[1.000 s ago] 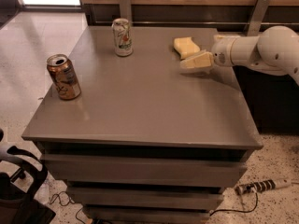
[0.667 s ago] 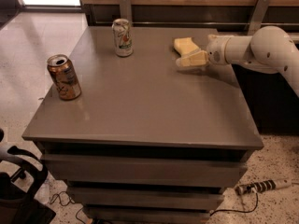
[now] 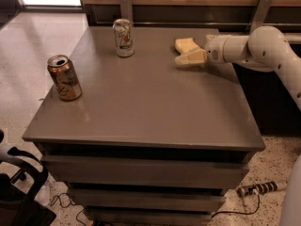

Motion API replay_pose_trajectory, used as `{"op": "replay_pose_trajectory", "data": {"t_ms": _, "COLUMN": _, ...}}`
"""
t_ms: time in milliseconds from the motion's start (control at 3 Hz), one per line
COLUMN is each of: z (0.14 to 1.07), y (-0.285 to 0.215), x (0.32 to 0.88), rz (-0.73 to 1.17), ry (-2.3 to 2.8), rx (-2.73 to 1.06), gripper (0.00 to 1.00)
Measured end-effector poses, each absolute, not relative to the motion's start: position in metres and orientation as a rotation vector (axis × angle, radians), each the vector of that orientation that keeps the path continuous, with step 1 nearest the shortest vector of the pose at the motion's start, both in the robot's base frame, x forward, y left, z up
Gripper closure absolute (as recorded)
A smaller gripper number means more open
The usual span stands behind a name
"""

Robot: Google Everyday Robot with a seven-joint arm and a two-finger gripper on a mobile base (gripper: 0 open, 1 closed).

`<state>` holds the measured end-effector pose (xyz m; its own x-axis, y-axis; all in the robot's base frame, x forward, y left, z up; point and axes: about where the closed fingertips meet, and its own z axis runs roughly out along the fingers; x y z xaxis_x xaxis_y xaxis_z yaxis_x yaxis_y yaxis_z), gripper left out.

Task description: Move sponge near orange can

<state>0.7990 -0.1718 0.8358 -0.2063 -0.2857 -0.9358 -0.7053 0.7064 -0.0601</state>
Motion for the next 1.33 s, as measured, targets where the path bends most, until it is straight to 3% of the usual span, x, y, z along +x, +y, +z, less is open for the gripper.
{"op": "replay_pose_trajectory", "data": {"t_ms": 333, "z": 0.788, "y": -0.147, "x": 0.824, "rz": 0.615, "ry": 1.875, "rx": -0.750, "gripper": 0.00}}
{"op": "replay_pose_trajectory", "data": {"t_ms": 1333, "z": 0.807, "y": -0.143, "x": 0.827, "rz": 0.629, "ry": 1.883, "rx": -0.750, "gripper": 0.00}}
